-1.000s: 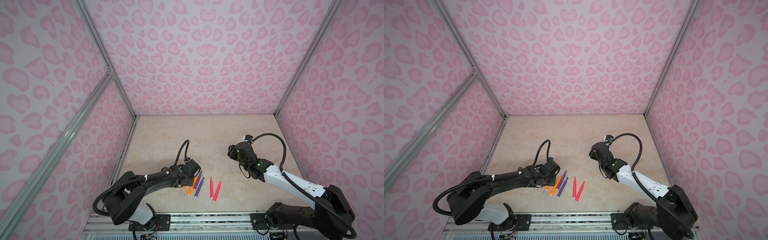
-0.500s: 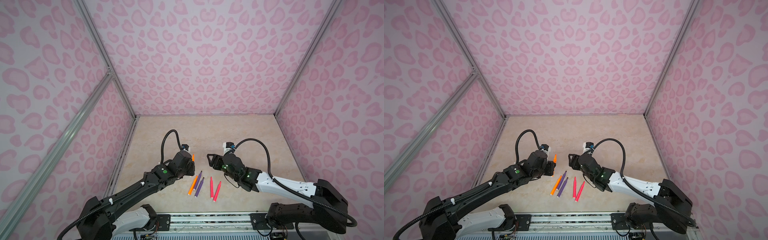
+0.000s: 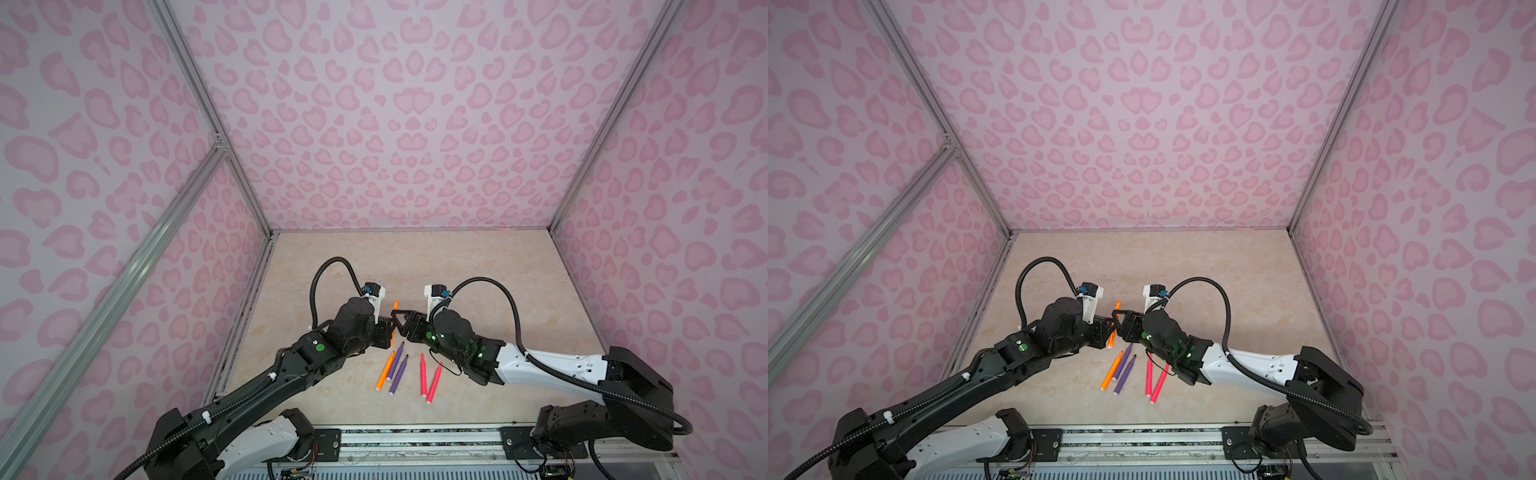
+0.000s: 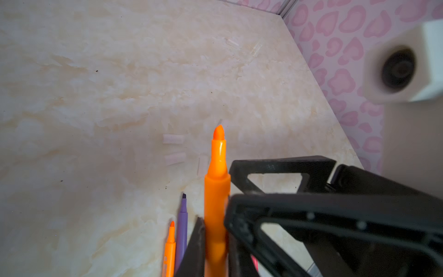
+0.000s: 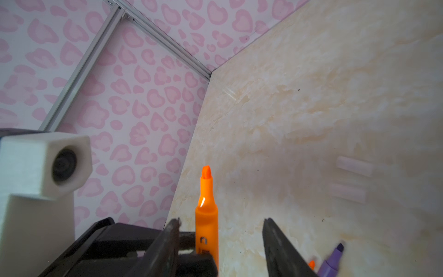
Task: Insert pens into pen caps
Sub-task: Pick up a pen from the center of the table.
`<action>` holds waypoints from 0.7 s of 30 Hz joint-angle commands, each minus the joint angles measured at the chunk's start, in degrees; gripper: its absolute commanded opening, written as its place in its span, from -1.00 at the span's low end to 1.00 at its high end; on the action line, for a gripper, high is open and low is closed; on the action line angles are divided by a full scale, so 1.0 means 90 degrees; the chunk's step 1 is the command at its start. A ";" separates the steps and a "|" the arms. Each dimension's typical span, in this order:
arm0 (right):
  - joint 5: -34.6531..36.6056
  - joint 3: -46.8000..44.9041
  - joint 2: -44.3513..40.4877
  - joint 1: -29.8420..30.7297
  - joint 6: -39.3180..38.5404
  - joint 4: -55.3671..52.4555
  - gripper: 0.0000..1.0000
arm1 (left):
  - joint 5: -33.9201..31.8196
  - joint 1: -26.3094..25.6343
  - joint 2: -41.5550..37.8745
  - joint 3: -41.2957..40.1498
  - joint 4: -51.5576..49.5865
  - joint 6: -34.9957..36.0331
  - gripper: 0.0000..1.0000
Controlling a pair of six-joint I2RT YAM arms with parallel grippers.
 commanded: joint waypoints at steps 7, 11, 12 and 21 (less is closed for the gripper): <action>-0.0213 0.0150 0.0243 -0.0008 -0.0008 0.0193 -0.11 | 0.0289 0.0001 0.0039 -0.0169 0.0427 0.0142 -0.93; -0.0190 0.0154 0.0258 -0.0001 0.0057 0.0197 -0.48 | 0.0232 -0.0004 -0.0027 -0.0174 0.0413 0.0142 -0.93; -0.0197 0.0154 0.0276 0.0000 0.0078 0.0193 -0.56 | 0.0208 0.0000 -0.0046 -0.0173 0.0409 0.0137 -0.93; -0.0138 0.0154 0.0265 0.0005 0.0184 0.0180 -1.00 | 0.0295 -0.0007 0.0019 -0.0204 0.0485 0.0151 -0.45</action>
